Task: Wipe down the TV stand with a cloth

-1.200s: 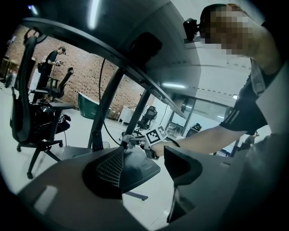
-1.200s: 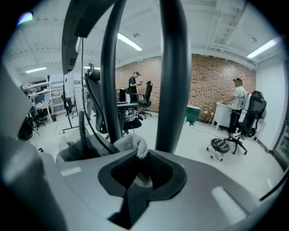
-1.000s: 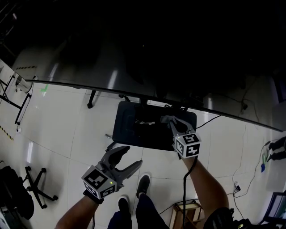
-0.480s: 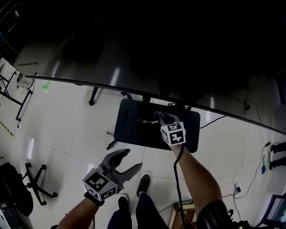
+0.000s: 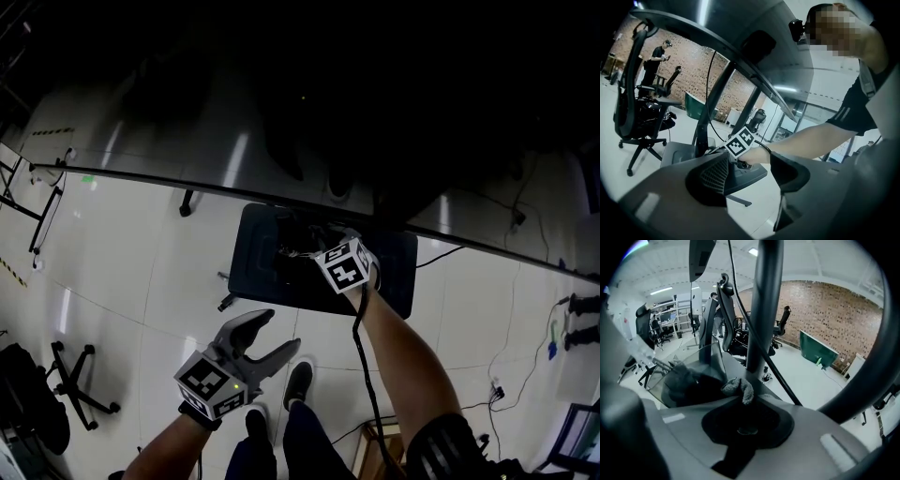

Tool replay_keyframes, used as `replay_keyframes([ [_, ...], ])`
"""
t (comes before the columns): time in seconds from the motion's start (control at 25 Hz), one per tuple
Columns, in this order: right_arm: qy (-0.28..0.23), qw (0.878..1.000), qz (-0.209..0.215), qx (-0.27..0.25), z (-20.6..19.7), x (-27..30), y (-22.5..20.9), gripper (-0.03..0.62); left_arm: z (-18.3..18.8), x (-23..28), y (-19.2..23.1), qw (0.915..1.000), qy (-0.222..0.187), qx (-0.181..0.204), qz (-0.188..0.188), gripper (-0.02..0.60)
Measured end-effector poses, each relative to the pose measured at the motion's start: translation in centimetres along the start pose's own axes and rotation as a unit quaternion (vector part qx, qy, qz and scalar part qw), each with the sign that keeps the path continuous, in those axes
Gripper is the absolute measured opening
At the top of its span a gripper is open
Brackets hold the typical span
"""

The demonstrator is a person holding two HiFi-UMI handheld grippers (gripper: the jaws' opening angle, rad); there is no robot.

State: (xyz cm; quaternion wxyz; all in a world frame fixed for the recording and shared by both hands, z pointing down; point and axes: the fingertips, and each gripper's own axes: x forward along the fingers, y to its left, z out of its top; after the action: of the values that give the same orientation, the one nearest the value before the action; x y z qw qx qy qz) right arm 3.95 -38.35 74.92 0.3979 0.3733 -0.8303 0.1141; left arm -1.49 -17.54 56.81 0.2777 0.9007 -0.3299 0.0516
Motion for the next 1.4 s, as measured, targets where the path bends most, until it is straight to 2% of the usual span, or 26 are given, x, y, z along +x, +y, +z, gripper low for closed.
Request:
replay_keyframes([
  [0.2,-0.001,0.999,-0.016,0.039,-3.0,-2.4,-2.6,0.049,-0.2,0.4,-0.5,0.9999,0.007,0.005,-0.008,0.302],
  [0.52,0.035,0.991,-0.100,0.077,-11.4,-8.0,-10.9,0.049,-0.6,1.6,-1.6,0.9995,0.015,0.010,-0.025,0.302],
  [0.76,0.060,0.983,-0.143,0.102,-14.9,-10.8,-13.7,0.049,-0.9,1.9,-2.7,0.9990,0.020,0.013,-0.038,0.302],
  [0.88,0.007,0.985,-0.127,0.118,-11.8,-11.3,-11.3,0.049,-1.2,1.4,-3.0,0.9988,0.018,0.016,-0.043,0.302],
  [0.96,-0.034,0.989,-0.085,0.113,-8.3,-10.6,-7.5,0.049,-1.2,0.8,-2.9,0.9988,0.022,0.018,-0.040,0.302],
  [1.04,-0.049,0.993,-0.043,0.096,-5.6,-9.1,-3.1,0.049,-1.3,0.1,-2.9,0.9990,0.024,0.016,-0.035,0.302],
  [1.12,-0.045,0.995,-0.015,0.085,-3.8,-7.3,0.7,0.049,-1.3,-0.4,-2.9,0.9991,0.025,0.015,-0.030,0.302],
  [1.2,-0.030,0.996,-0.004,0.086,-3.1,-5.6,3.1,0.049,-1.3,-0.9,-2.7,0.9993,0.025,0.013,-0.026,0.302],
  [1.4,0.000,0.996,-0.014,0.087,-4.7,-4.0,3.7,0.049,-1.7,-1.6,-2.3,0.9995,0.021,0.007,-0.024,0.302],
])
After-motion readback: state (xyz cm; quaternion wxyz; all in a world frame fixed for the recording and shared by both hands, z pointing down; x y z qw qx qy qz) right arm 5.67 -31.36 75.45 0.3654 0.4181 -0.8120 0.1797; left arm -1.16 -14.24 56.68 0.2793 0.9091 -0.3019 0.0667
